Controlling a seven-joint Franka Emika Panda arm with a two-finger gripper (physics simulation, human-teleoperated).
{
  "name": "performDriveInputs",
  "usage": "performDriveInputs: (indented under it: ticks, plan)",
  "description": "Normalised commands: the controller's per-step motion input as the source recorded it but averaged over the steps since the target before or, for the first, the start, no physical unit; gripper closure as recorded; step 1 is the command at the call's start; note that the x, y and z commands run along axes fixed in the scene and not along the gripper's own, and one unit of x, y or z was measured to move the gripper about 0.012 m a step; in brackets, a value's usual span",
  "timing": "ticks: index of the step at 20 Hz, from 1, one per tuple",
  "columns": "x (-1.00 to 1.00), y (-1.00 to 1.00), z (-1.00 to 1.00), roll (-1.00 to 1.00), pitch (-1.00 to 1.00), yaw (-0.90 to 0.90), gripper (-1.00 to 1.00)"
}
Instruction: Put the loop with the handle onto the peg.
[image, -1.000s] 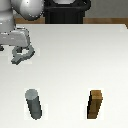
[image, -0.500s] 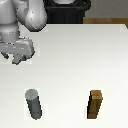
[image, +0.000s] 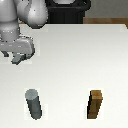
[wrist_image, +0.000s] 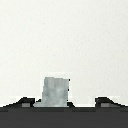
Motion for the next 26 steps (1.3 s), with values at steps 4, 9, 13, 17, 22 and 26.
performDriveInputs:
  ticks: [4, 9, 13, 17, 22, 26]
  plan:
    - [0.00, 0.25, 0.00, 0.00, 0.00, 0.00, -1.00]
    - [0.20, 0.00, 0.00, 0.00, 0.00, 0.00, -1.00]
    - [0.75, 0.00, 0.00, 0.00, 0.00, 0.00, -1.00]
    - [-0.25, 0.00, -0.25, 0.00, 0.00, 0.00, -1.00]
    - [-0.20, 0.00, 0.00, 0.00, 0.00, 0.00, -1.00]
    - [0.00, 0.00, 0.00, 0.00, 0.00, 0.00, -1.00]
